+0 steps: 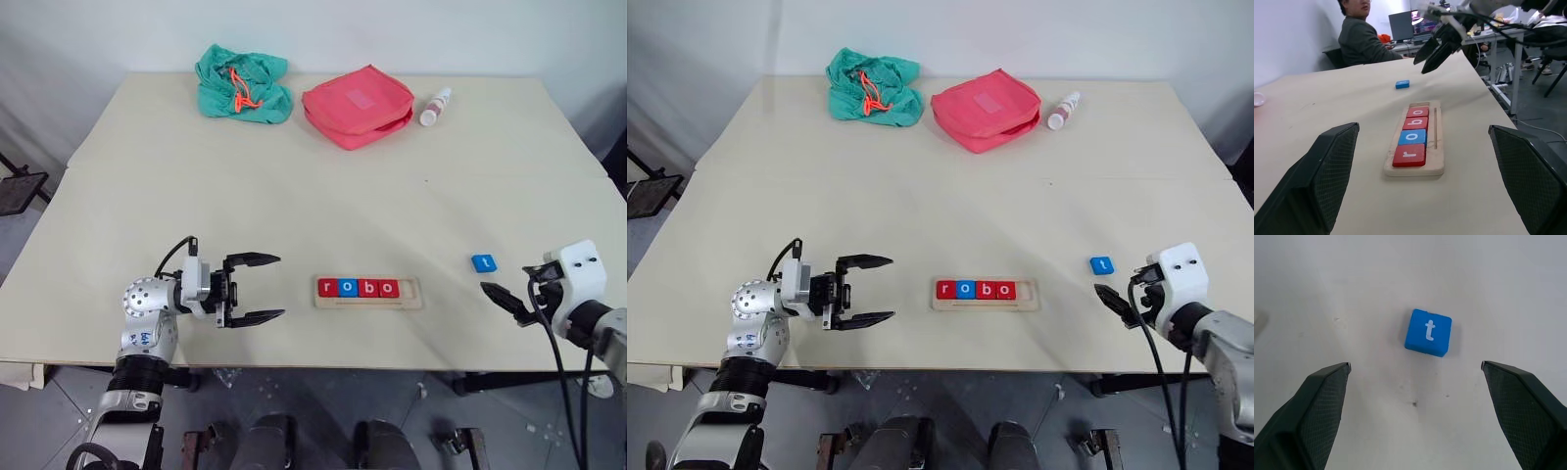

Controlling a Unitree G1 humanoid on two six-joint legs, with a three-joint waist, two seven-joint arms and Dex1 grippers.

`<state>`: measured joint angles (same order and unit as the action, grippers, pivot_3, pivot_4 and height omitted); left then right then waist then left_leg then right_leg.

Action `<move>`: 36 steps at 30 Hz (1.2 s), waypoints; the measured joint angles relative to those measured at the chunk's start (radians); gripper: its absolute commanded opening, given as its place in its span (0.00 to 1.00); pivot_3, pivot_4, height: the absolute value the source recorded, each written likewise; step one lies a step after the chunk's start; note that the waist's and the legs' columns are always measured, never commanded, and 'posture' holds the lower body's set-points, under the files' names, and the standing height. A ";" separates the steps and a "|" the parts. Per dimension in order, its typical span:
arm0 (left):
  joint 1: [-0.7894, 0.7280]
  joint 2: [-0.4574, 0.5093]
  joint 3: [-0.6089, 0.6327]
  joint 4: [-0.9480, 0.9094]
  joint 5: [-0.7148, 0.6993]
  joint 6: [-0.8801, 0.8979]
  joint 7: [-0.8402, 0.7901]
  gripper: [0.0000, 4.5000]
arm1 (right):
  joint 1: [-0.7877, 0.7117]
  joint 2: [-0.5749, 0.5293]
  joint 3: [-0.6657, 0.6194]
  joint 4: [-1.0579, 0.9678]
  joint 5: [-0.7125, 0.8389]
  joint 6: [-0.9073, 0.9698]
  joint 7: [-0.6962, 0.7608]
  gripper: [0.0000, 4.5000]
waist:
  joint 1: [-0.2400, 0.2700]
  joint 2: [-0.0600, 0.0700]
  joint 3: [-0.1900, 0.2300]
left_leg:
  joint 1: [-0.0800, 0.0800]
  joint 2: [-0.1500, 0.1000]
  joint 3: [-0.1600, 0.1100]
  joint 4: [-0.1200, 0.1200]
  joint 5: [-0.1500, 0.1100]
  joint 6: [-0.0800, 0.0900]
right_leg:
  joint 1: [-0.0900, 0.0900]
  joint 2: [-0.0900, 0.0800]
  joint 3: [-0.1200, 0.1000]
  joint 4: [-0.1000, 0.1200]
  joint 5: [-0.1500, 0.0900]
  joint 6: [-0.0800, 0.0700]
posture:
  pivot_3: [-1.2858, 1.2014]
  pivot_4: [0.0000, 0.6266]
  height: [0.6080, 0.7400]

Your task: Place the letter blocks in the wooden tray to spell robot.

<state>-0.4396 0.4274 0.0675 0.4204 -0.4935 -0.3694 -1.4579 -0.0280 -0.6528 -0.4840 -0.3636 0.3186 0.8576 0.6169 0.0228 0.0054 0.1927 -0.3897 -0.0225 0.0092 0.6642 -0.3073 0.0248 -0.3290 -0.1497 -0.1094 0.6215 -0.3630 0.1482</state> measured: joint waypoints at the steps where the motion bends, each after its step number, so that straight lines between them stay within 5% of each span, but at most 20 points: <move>1: 0.000 0.000 0.000 0.003 0.000 0.000 -0.001 1.00 | -0.002 0.000 0.000 0.001 0.002 0.001 -0.009 0.99 | 0.000 0.000 0.000 | 0.000 0.000 0.000 0.000 0.000 0.000 | 0.000 0.000 0.000 0.000 0.000 0.000 | 0.52 0.24 1.00; 18: 0.044 0.011 0.001 -0.039 0.000 0.021 0.017 1.00 | -0.220 0.016 0.135 0.363 -0.021 -0.144 -0.090 0.99 | -0.002 0.000 0.000 | 0.000 0.000 0.000 0.000 0.000 0.000 | 0.000 0.000 0.000 0.000 0.000 0.000 | 0.52 0.24 1.00; 21: 0.054 0.014 0.002 -0.054 0.000 0.021 0.022 1.00 | -0.222 0.016 0.138 0.371 -0.022 -0.158 -0.093 0.87 | -0.001 0.000 0.000 | 0.000 0.000 0.000 0.000 0.000 0.000 | 0.000 0.000 0.000 0.000 0.000 0.000 | 0.52 0.24 1.00; 28: 0.061 0.019 0.002 -0.055 -0.001 0.021 0.025 1.00 | -0.218 0.025 0.145 0.358 -0.016 -0.165 -0.118 0.32 | 0.000 0.000 0.000 | 0.000 0.000 0.000 0.000 0.000 0.000 | 0.000 0.000 0.000 0.000 0.000 0.000 | 0.52 0.24 1.00; 36: 0.059 0.019 0.002 -0.053 -0.001 0.019 0.022 1.00 | -0.136 0.117 0.053 0.129 0.050 -0.064 -0.246 0.32 | -0.001 0.000 0.000 | 0.000 0.000 0.000 0.000 0.000 0.000 | 0.000 0.000 0.000 0.000 0.000 0.000 | 0.52 0.24 1.00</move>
<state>-0.3802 0.4461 0.0696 0.3669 -0.4947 -0.3503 -1.4359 -0.1641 -0.5354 -0.4310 -0.2349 0.3685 0.7932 0.3712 0.0221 0.0055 0.1926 -0.3898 -0.0223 0.0090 0.6640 -0.3072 0.0249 -0.3292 -0.1498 -0.1094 0.6218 -0.3630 0.1482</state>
